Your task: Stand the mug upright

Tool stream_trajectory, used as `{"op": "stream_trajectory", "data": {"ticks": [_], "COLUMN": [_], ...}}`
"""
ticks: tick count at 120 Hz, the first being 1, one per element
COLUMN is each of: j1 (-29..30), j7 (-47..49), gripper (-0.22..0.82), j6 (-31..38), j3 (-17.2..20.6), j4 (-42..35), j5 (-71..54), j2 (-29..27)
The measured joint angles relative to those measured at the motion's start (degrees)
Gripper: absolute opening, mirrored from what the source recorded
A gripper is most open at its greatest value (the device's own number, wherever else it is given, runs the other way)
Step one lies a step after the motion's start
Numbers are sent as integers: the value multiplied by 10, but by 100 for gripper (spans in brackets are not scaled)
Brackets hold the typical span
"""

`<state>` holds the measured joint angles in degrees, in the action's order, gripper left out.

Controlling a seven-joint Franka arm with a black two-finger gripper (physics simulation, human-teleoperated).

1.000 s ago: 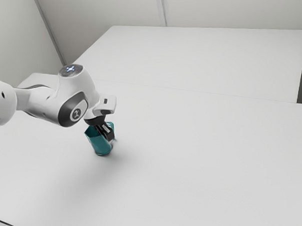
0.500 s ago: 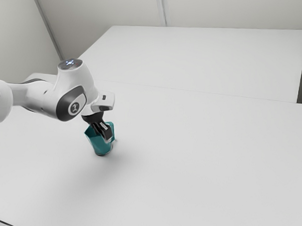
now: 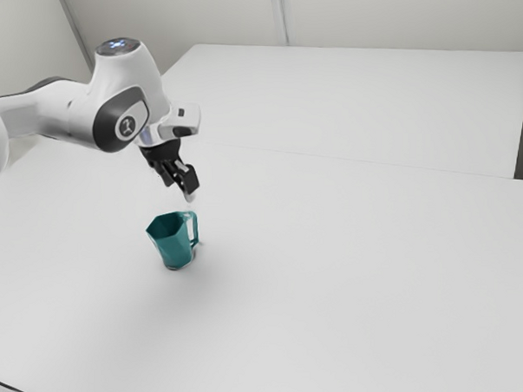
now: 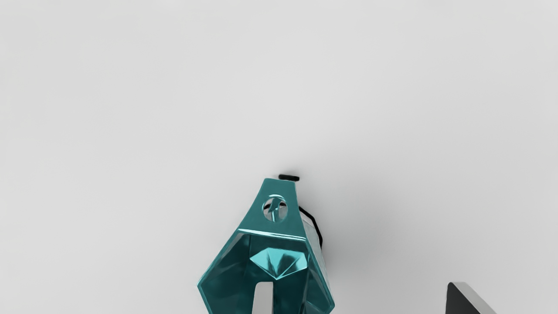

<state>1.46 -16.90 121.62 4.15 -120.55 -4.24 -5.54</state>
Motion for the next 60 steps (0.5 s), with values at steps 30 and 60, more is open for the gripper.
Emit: {"op": "stream_trajectory", "data": {"ticks": [30,60], "j1": [-4,-1], "j7": [30,59], "gripper": [54,58], "j6": [-130,-219], "j3": [11,7], "j4": [250,332], "j5": [31,52], "j2": [133,178]}}
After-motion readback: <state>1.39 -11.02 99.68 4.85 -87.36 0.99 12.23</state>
